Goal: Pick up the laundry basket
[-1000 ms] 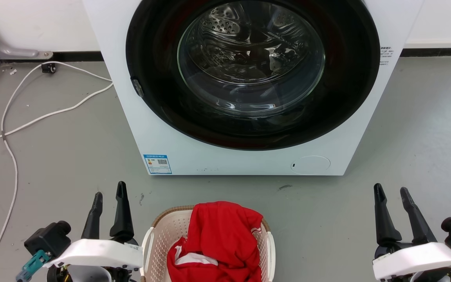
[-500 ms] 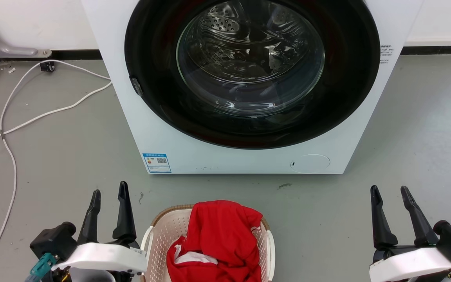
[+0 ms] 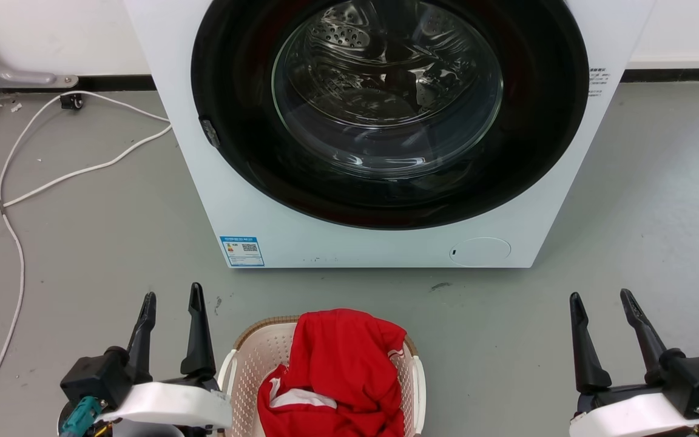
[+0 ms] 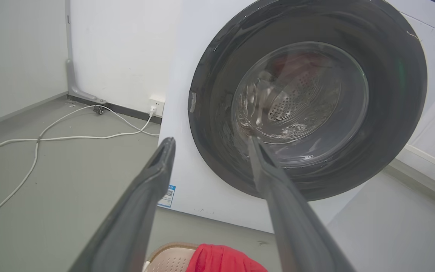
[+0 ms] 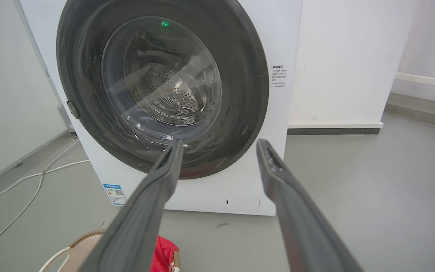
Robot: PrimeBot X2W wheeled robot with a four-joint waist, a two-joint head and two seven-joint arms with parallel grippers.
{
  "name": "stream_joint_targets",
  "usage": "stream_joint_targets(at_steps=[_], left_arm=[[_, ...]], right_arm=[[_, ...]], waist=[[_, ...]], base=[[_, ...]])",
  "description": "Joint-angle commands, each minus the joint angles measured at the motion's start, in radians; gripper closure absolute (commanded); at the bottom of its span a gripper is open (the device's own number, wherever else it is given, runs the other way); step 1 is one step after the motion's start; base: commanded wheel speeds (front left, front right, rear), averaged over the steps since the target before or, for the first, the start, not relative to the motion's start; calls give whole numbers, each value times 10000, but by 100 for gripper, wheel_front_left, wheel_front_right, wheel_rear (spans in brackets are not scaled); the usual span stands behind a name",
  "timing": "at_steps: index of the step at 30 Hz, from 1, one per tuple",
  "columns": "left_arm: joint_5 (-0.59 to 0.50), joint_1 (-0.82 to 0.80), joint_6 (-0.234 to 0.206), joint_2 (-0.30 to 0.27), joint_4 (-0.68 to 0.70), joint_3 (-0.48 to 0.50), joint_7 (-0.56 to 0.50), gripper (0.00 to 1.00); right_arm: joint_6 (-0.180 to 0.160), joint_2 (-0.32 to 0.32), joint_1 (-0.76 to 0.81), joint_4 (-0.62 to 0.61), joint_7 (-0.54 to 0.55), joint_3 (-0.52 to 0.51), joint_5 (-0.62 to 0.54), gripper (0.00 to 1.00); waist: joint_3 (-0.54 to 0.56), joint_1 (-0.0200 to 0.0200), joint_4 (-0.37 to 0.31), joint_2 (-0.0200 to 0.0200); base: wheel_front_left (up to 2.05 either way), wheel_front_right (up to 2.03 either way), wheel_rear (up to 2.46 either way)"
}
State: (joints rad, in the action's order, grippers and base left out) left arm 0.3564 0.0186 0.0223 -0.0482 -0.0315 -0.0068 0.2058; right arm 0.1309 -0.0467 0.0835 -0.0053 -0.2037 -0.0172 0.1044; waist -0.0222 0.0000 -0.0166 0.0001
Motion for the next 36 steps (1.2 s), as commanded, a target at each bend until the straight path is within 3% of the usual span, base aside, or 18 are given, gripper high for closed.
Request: stream_joint_targets(at_steps=[1, 27, 36], left_arm=[[-352, 92, -62, -28, 82, -29, 102, 0], [-2295, 341, -308, -30, 253, -193, 604, 0], [-2311, 374, -381, -31, 185, -189, 599, 0]], right_arm=[[-2, -48, 55, -162, -112, 18, -351, 0], [-3, -56, 391, -322, -620, 18, -2467, 0], [-5, -55, 418, -196, -618, -78, -2281, 0]], waist=[[-10, 0, -9, -1], [-48, 0, -49, -1], [-26, 0, -46, -1]], base=[[0, 0, 0], [0, 0, 0], [0, 0, 0]])
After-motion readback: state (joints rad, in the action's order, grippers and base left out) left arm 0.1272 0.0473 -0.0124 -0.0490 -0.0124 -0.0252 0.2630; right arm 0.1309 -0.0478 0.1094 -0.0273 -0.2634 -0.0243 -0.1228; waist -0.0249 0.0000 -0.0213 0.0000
